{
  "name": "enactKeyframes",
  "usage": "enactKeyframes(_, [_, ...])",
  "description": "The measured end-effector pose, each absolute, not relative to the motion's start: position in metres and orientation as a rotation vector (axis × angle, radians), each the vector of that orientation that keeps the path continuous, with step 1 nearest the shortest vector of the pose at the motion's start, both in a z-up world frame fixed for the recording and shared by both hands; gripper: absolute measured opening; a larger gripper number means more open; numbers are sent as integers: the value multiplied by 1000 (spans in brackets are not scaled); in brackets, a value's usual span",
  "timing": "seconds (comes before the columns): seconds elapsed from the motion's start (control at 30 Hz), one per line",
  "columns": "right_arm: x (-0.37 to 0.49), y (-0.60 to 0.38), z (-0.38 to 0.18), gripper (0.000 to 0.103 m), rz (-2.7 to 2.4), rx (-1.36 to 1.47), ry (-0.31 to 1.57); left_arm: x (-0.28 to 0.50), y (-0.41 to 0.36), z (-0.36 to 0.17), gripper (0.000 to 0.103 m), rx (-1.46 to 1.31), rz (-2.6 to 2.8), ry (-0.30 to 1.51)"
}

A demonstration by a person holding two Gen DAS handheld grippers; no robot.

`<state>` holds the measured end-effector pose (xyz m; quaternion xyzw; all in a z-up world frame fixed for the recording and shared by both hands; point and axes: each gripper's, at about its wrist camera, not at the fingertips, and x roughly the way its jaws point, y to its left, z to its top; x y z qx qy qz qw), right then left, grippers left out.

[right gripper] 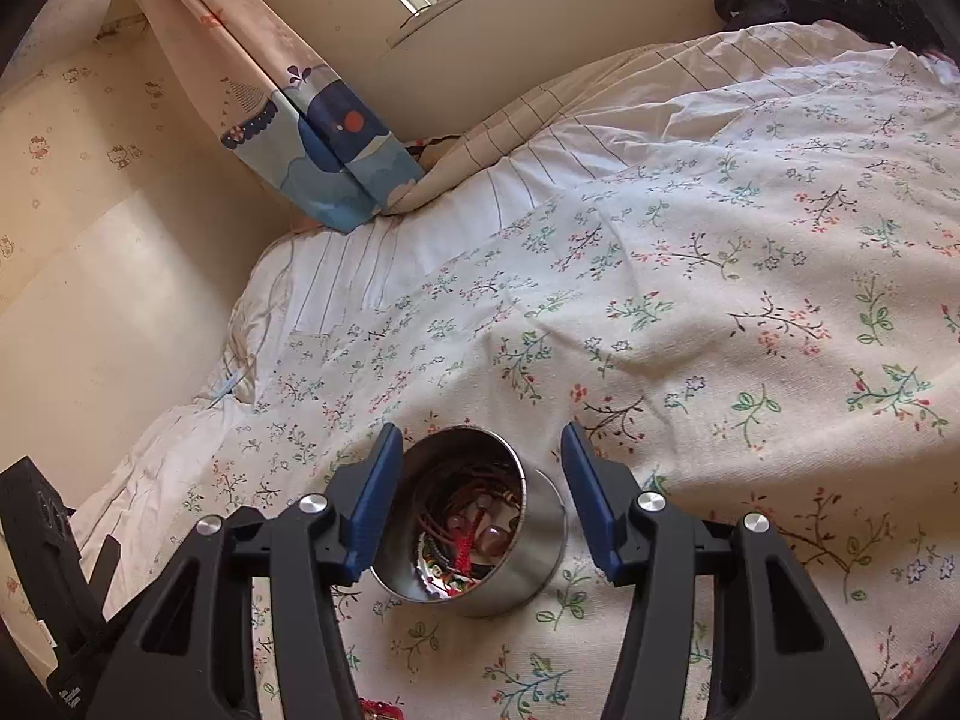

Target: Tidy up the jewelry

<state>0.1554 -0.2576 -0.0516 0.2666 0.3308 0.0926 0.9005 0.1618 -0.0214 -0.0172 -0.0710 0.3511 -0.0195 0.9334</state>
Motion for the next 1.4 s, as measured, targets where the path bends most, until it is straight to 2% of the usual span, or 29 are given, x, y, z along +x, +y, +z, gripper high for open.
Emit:
enactKeyframes(0.1, [148, -260, -52, 64, 177, 537, 695, 151, -24, -17, 90, -103, -39, 716])
enactKeyframes(0.33, [131, -262, -47, 65, 174, 532, 696, 122, -28, -12, 94, -54, -40, 703])
enactKeyframes(0.53, [114, -263, -41, 71, 150, 498, 700, 104, -31, -13, 95, 0, -43, 708])
enactKeyframes(0.6, [108, -263, -40, 77, 142, 488, 708, 99, -31, -13, 95, 16, -44, 709])
enactKeyframes(1.4, [45, -240, -47, 88, 168, 337, 808, 55, -13, -28, 95, 89, -32, 779])
